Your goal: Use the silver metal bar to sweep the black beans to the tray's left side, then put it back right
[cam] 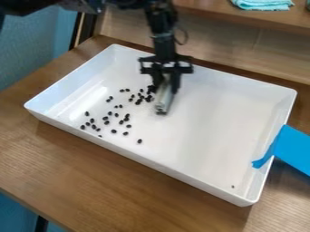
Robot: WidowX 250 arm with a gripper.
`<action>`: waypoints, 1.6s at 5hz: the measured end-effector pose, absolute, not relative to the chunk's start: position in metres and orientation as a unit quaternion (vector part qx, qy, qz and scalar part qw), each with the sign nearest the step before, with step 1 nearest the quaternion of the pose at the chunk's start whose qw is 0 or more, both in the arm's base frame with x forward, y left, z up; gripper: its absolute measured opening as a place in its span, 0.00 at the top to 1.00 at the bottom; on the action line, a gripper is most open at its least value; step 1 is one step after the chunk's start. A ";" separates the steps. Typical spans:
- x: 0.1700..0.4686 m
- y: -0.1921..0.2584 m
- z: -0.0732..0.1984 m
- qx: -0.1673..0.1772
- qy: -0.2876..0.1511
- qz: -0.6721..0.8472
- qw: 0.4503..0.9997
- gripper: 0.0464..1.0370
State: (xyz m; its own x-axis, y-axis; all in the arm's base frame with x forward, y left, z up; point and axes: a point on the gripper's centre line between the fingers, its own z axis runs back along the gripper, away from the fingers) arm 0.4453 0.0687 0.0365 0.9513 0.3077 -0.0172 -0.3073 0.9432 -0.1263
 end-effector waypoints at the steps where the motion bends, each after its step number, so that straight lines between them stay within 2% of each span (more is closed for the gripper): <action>1: 0.439 0.095 0.035 -0.063 0.011 0.167 0.984 0.65; 3: 0.425 0.122 0.028 -0.062 0.005 0.151 0.987 0.65; 4: 0.420 0.133 0.027 -0.046 -0.014 0.138 0.989 0.65; 6: 0.410 0.183 0.033 -0.029 0.007 0.143 0.989 0.65; 7: 0.406 0.187 0.036 -0.034 0.025 0.131 0.991 0.65; 8: 0.400 0.185 0.038 -0.059 0.038 0.136 0.988 0.65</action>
State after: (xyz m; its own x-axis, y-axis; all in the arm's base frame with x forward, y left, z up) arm 0.4005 0.1846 0.0376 0.9601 0.2644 -0.0911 -0.2733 0.9561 -0.1059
